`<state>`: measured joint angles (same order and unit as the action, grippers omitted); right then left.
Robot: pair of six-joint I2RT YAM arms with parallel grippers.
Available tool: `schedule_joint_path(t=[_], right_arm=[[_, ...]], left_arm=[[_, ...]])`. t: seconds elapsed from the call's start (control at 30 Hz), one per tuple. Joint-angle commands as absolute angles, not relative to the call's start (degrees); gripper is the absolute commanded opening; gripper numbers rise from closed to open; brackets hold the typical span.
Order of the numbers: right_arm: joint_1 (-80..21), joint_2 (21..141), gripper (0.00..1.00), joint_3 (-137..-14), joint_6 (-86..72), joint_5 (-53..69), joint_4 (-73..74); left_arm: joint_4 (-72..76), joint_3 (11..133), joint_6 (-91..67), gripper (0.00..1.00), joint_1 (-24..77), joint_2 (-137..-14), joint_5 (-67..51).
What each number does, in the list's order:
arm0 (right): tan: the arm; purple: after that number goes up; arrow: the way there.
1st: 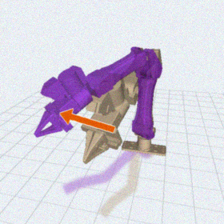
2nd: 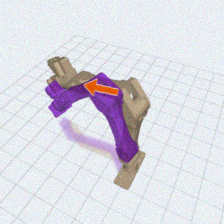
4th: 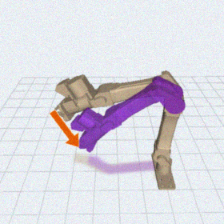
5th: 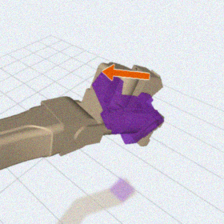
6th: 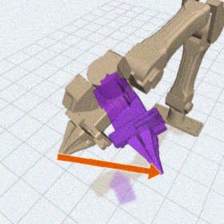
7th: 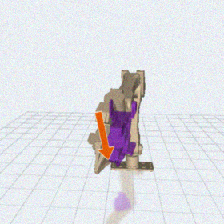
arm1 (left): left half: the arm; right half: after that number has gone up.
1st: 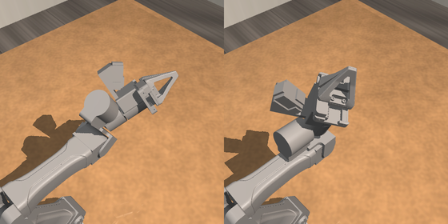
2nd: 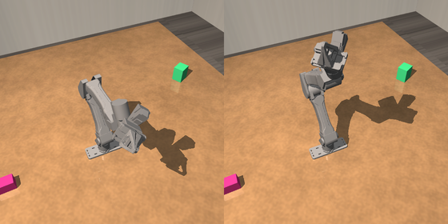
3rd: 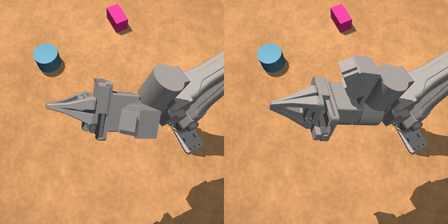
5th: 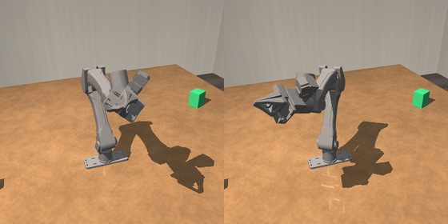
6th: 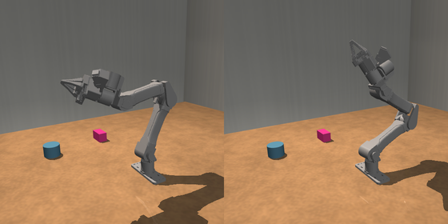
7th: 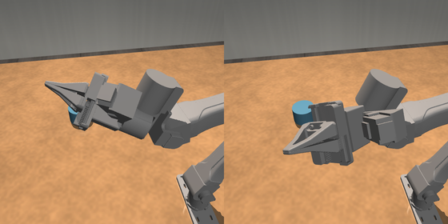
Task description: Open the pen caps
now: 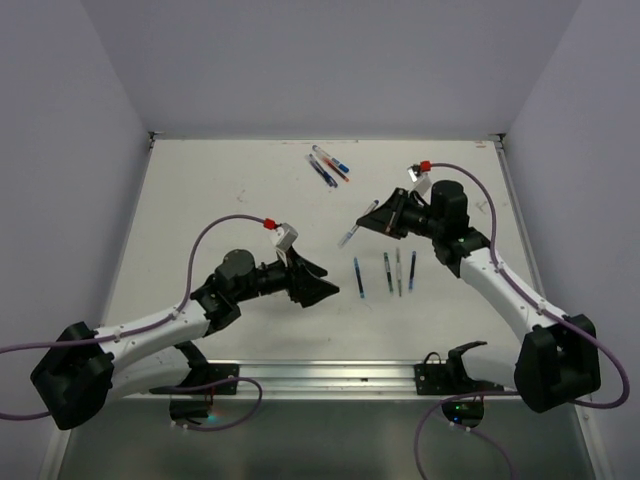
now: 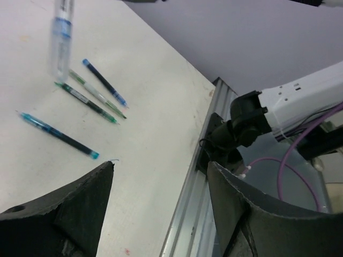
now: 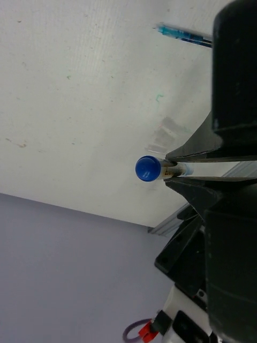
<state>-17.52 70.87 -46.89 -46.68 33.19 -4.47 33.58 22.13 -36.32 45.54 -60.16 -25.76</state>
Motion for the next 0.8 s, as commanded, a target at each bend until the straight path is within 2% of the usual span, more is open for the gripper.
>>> schedule_joint_path(t=[0.0, 0.33, 0.77], right_arm=[[-18.1, 66.5, 0.00, -50.0, -39.7, 37.2, 5.3], [-22.1, 64.8, 0.00, -48.0, -39.4, 45.0, 7.4], [-26.4, 66.1, 0.00, -46.3, -42.4, 44.9, 2.4]], left_arm=[[22.7, 27.9, -27.5, 0.74, 45.6, -58.3, -19.5], [24.8, 30.6, -24.8, 0.76, 45.5, -62.8, -23.6], [29.4, 32.6, -27.4, 0.74, 45.5, -67.1, -27.9]])
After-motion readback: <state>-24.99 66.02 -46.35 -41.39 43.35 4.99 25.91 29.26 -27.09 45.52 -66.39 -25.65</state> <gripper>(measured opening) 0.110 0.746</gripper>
